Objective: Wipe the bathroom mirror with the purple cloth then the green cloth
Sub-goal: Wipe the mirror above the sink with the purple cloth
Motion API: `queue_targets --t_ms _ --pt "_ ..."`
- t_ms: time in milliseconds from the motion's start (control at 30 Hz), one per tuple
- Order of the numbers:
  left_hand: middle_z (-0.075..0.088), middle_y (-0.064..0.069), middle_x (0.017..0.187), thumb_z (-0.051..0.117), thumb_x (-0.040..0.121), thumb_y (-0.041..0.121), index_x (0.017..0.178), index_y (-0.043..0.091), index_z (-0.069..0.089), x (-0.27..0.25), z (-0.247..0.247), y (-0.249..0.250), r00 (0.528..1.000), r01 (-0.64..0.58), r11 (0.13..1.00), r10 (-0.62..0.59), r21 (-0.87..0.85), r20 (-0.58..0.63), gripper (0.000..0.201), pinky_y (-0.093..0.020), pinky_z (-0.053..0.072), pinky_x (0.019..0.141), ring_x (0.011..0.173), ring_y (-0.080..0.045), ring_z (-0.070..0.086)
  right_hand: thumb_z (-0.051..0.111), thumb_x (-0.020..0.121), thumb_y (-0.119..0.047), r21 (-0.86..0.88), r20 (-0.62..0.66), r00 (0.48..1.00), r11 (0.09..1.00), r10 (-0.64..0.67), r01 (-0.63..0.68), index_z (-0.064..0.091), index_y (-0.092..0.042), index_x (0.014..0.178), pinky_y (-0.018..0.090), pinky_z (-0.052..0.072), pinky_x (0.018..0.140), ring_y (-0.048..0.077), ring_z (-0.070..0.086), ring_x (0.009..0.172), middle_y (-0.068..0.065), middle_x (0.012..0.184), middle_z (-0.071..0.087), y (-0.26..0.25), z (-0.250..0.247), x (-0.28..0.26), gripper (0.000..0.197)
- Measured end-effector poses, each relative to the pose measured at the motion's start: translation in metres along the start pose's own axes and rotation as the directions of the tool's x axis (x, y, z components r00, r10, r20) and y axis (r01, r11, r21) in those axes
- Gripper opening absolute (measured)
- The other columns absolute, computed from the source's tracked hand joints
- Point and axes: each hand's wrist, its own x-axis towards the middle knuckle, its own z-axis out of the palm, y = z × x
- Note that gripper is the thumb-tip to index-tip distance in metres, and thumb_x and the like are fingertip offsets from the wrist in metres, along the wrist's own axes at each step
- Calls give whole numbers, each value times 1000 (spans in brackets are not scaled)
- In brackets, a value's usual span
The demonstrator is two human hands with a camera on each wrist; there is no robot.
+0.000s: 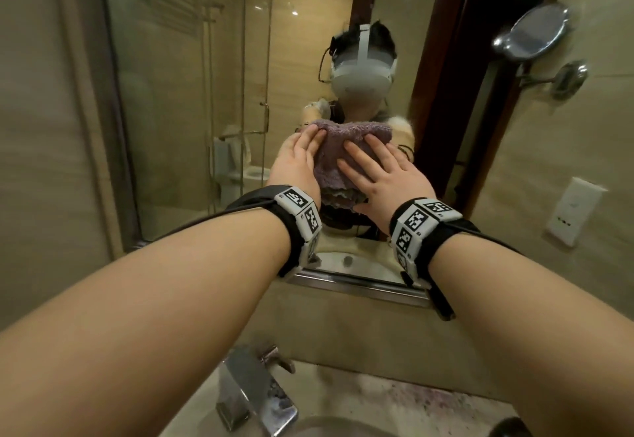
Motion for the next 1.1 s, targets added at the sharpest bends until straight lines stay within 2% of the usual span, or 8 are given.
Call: queue_targets --t_ms 333,600,867,967,1100 --pt "-19 -15 154 9 101 34 146 0 -11 -3 73 -78 998 56 998 -56 -5 37 60 -38 -4 115 140 -30 -22 32 92 -57 13 -3 999 999 -47 47 -9 -30 148 39 -11 115 27 -17 143 -2 156 -19 -76 -40 67 75" --pt "-18 -9 155 9 102 28 150 10 -1 -3 134 -148 992 84 996 -88 38 95 52 -35 -2 116 142 -27 -19 36 93 -55 41 -26 998 998 -53 54 -6 -29 149 39 -10 115 28 -17 143 -1 156 -19 -146 -72 124 75" --pt "-21 -11 154 9 102 34 151 16 1 -4 160 -186 978 124 991 -132 59 162 53 -38 -4 115 141 -29 -21 31 94 -55 74 -19 999 997 -38 39 -3 -30 149 39 -9 115 28 -16 143 -3 156 -19 -182 -94 157 70" --pt "-20 -10 154 9 102 38 151 15 1 -2 163 -193 974 143 988 -150 54 168 55 -36 -3 115 142 -28 -20 33 95 -53 91 -19 999 995 -36 37 -2 -29 150 39 -9 115 28 -16 143 -2 156 -18 -190 -98 163 69" --pt "-15 -8 156 9 102 32 150 9 -4 0 168 -198 973 174 985 -175 21 151 55 -34 0 116 143 -25 -17 34 96 -50 92 -25 999 995 -32 35 -3 -29 149 39 -10 114 28 -18 142 -3 156 -19 -201 -104 173 69"
